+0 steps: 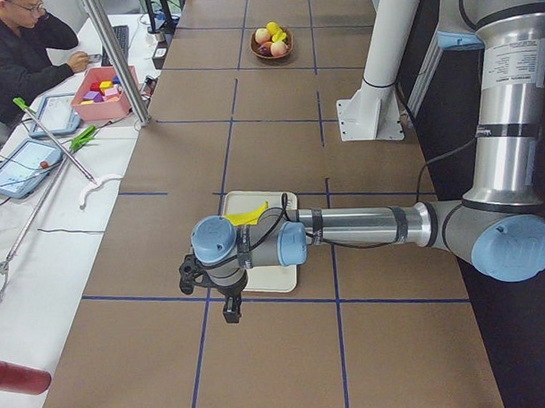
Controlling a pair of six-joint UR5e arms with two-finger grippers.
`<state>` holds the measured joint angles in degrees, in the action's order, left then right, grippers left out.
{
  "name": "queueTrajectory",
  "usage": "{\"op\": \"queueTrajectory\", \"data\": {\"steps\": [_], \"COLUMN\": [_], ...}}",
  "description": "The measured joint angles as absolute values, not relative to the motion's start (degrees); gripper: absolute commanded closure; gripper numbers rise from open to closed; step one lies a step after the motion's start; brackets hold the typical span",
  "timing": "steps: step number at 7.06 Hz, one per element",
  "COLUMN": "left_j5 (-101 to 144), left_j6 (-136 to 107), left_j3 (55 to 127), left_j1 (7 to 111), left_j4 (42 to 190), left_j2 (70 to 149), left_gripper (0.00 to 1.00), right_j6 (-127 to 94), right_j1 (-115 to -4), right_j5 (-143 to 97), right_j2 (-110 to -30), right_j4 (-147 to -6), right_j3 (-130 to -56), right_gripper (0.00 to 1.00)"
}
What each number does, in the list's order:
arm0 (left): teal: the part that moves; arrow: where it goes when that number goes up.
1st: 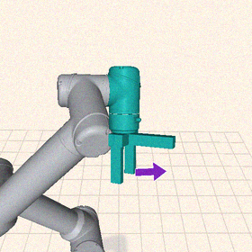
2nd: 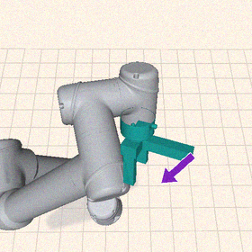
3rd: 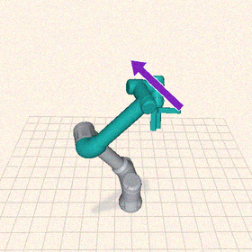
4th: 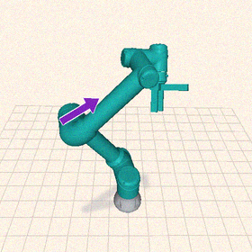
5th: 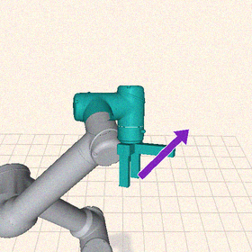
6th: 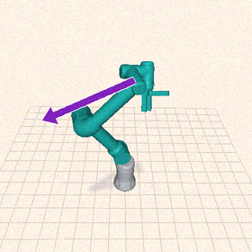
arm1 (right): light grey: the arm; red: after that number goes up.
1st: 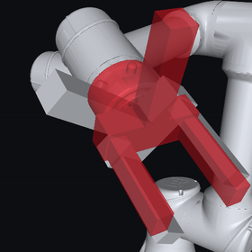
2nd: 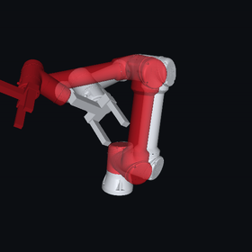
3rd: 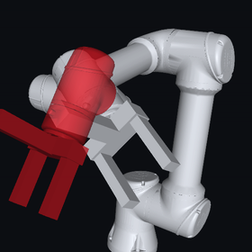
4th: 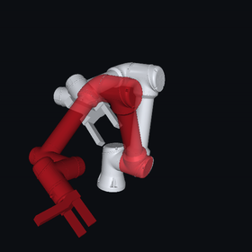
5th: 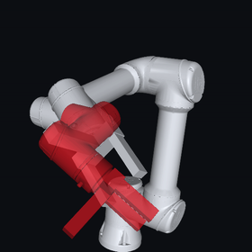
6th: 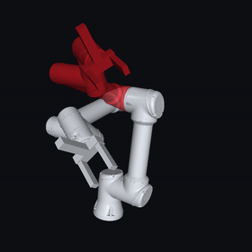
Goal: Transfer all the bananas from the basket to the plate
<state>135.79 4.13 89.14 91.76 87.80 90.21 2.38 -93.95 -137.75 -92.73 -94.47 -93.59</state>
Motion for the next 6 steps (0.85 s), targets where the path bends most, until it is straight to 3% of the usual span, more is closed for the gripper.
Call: {"op": "queueTrajectory", "data": {"steps": [6], "left_j5": [135.8], "left_j6": [4.1], "left_j3": [89.1], "left_j1": [91.7], "left_j4": [88.6], "left_j2": [90.3], "left_gripper": [0.0], "right_j6": [2.4], "right_j1": [-94.0], "right_j5": [-137.8], "right_j2": [-92.7], "right_j4": [-94.2], "right_j3": [-93.6], "right_gripper": [0.0]}}
